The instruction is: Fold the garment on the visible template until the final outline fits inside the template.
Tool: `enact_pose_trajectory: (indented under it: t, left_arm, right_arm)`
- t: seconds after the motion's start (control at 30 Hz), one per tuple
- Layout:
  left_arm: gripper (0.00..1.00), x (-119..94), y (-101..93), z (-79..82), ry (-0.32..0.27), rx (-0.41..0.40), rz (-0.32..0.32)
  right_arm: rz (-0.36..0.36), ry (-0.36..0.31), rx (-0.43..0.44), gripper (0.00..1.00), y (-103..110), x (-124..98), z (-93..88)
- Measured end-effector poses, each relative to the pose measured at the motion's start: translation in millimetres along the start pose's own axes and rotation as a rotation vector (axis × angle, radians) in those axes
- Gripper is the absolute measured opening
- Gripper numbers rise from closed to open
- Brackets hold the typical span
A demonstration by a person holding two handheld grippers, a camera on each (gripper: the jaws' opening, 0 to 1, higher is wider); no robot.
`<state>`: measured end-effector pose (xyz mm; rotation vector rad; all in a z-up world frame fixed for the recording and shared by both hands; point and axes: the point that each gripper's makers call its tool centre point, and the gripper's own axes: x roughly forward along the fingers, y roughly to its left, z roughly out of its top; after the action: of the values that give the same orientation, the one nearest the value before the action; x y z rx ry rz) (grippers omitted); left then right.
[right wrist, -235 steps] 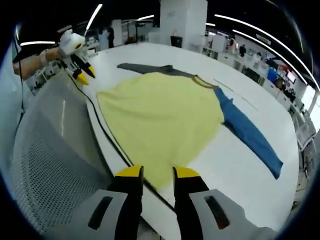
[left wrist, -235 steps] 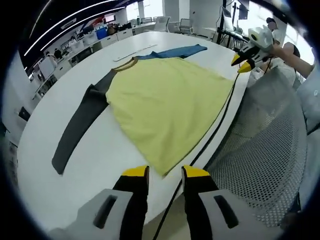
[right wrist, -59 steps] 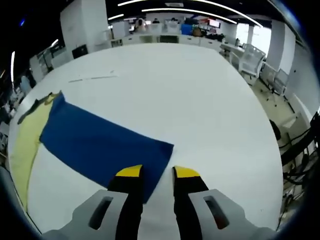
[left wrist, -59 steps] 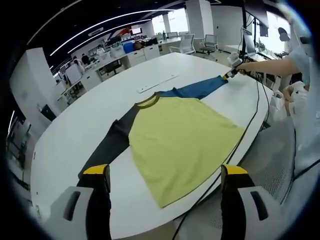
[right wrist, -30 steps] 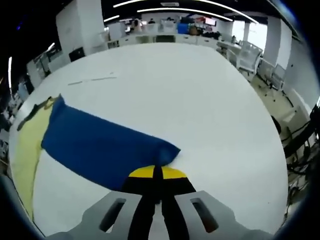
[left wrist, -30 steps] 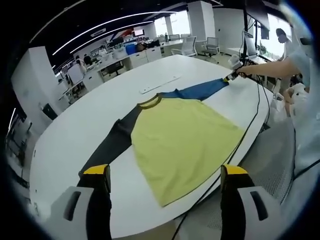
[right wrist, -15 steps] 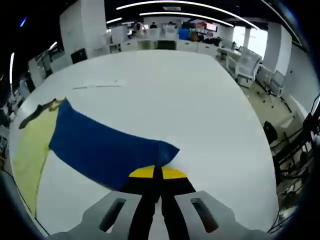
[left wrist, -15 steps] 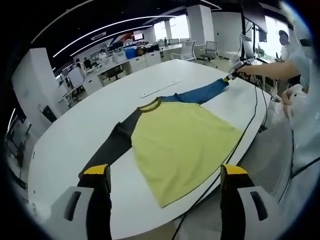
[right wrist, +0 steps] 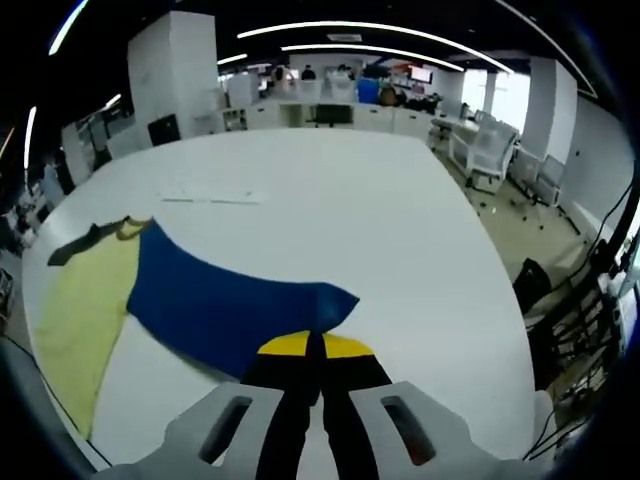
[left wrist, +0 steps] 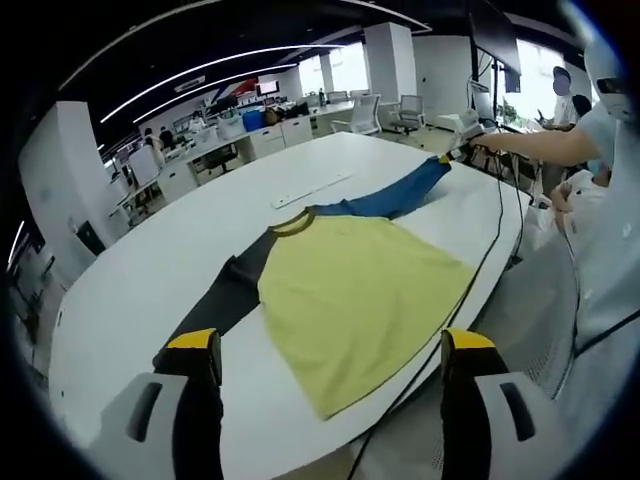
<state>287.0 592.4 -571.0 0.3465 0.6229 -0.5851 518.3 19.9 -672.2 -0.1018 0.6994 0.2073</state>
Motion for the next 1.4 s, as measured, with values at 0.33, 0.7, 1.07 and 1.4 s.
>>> enact_pose_trajectory:
  t: [0.33, 0.7, 1.07, 1.4]
  left_arm:
    - [0.90, -11, 9.8, -6.3, -0.027, 0.030, -0.012]
    - [0.90, -25, 22.6, -19.7, -0.034, 0.045, -0.013]
    - [0.90, -30, 33.8, -24.1, -0.048, 0.068, -0.023]
    - [0.91, -38, 44.1, -31.7, -0.048, 0.081, -0.022]
  right_arm:
    - [-0.006, -0.070, -0.050, 0.03, 27, -27, 35.8]
    - [0.038, -0.173, -0.095, 0.03, 82, -45, 94.2]
    - [0.110, -0.266, -0.171, 0.03, 148, -53, 153.0]
    - [0.218, -0.326, -0.198, 0.03, 227, -47, 188.7]
